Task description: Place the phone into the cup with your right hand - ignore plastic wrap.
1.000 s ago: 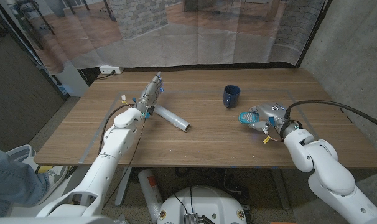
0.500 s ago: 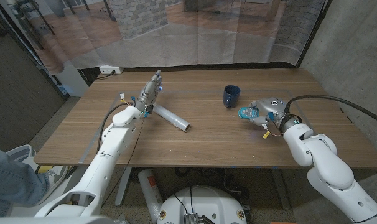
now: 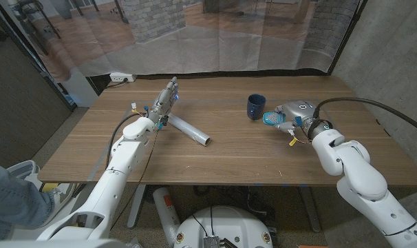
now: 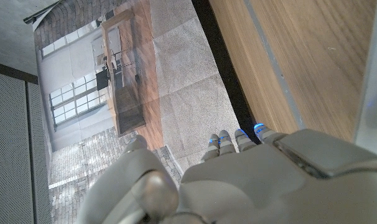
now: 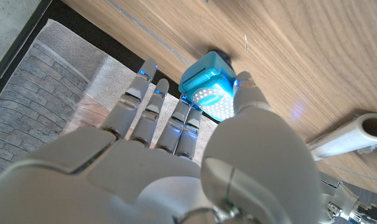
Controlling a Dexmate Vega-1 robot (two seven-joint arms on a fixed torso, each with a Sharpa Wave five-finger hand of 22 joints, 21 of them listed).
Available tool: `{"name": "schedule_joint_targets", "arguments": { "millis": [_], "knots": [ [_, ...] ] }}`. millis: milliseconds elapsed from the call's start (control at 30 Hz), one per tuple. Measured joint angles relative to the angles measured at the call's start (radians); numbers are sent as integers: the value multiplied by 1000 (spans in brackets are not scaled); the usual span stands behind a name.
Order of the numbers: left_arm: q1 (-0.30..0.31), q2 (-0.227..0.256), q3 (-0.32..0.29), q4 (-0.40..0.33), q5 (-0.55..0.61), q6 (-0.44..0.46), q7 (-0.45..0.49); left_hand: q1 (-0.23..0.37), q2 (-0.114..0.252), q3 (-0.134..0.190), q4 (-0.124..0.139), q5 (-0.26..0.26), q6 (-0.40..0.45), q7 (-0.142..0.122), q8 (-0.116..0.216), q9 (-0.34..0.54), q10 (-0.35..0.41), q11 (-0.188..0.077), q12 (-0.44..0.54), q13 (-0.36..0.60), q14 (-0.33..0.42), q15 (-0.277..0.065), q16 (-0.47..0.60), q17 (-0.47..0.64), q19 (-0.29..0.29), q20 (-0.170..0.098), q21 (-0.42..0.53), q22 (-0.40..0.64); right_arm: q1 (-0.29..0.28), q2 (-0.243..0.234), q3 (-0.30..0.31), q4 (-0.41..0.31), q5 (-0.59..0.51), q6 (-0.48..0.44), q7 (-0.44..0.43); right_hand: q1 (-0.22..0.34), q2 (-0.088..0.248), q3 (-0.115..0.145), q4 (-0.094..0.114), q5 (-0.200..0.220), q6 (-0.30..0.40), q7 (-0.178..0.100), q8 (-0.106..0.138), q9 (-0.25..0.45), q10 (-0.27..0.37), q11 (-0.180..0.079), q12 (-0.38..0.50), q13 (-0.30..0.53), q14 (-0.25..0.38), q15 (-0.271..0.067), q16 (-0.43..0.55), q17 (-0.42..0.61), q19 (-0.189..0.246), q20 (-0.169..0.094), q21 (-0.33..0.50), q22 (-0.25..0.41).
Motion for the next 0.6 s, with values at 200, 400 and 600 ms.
{"name": "schedule_joint_targets", "arguments": {
  "millis": [200, 400, 600],
  "knots": [
    [3, 4, -6, -7, -3, 0, -1, 0, 0, 0, 0, 0, 0, 0, 0, 0, 0, 0, 0, 0, 0, 0, 0, 0, 0, 0, 0, 0, 32, 0, -12, 10, 0, 1, 5, 0, 0, 0, 0, 0, 0, 0, -1, 0, 0, 0, 0, 0, 0, 0, 0, 0, 0, 0, 0, 0],
    [6, 9, -11, -9, -5, 0, -3, 0, 0, 0, 0, 0, 0, 0, 0, 0, 0, 0, 0, 0, 0, 0, 0, 0, 0, 0, 0, 0, 59, 0, -24, 20, -3, 2, 7, 0, 0, 1, 1, -2, 0, 0, -4, 0, 5, 5, 0, 1, 4, 4, 0, 0, 3, -11, 0, 0],
    [6, 11, -12, -9, -6, -1, -7, 5, 5, 0, 0, 0, 0, 0, 0, 0, 0, 0, 0, 0, 0, 0, 0, 0, 0, 0, 0, 0, 83, -1, -35, 29, -8, 2, 7, 0, 0, 1, 1, -4, 5, 5, -7, -1, 9, 2, 0, 1, 11, 0, 0, 0, 3, -11, 0, 0]
  ]
}}
